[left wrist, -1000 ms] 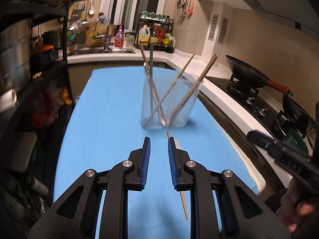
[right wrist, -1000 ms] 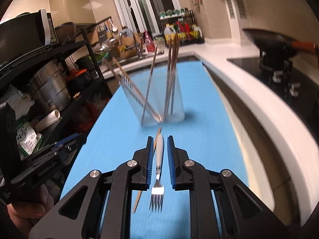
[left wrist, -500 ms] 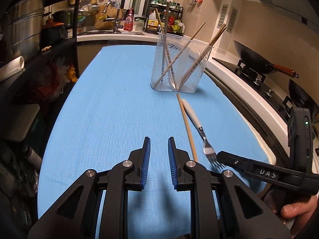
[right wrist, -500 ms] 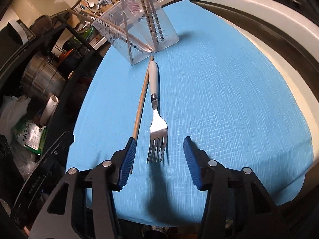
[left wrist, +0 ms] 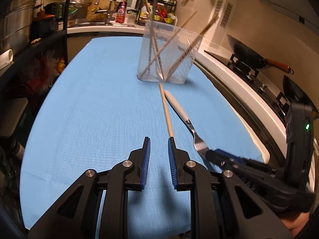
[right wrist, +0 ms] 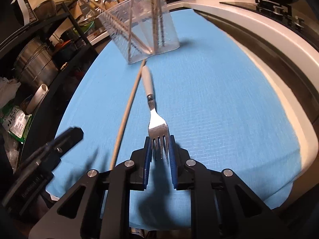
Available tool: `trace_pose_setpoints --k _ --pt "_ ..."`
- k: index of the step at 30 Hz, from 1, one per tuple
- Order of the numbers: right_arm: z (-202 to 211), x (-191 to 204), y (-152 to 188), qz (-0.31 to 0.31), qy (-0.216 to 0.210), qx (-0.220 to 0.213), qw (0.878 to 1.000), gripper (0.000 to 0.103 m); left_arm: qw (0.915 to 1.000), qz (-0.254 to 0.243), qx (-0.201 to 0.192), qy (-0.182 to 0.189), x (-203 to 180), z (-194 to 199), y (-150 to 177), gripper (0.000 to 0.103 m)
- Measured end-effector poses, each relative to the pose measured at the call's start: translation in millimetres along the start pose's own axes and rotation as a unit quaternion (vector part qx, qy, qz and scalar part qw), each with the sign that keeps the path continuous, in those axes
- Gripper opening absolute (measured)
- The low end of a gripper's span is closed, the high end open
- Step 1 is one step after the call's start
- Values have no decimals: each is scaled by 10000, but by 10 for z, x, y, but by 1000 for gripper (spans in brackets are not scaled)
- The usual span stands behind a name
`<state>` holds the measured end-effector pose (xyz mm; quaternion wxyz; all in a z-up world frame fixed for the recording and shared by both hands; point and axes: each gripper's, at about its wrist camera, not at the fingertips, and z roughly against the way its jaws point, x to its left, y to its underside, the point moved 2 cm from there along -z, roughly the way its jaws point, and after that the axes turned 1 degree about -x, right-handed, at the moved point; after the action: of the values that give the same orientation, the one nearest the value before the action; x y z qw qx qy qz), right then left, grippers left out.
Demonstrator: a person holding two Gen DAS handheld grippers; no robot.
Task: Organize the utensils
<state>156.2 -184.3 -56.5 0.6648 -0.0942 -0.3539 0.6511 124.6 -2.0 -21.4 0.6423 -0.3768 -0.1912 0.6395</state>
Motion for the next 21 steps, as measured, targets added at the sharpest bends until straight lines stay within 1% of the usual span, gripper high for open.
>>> trace_pose_setpoints --k 3,5,9,11,14,16,19,21 --pt "59 -99 -51 -51 103 -134 9998 3 9999 -61 98 108 -91 -121 68 18" --pt "68 -116 -49 12 184 -168 9997 3 9999 -77 121 83 -123 -211 96 19" --pt "77 -93 -22 171 287 -210 9992 2 9996 169 141 163 -109 -295 106 19" --pt "79 -76 -18 240 306 -227 9990 2 9998 89 124 -138 -93 -303 118 19" --pt "87 -70 -16 274 314 -255 9988 2 9993 179 -19 -334 -20 -256 101 19" --pt "84 -68 -15 276 303 -267 9988 2 9986 129 -94 -501 15 -220 96 19" --pt "83 -45 -8 314 314 -298 9986 2 9963 153 -106 -839 111 -223 109 21" --pt "95 1 6 416 329 -333 9980 2 9947 225 -105 -994 179 -231 115 22"
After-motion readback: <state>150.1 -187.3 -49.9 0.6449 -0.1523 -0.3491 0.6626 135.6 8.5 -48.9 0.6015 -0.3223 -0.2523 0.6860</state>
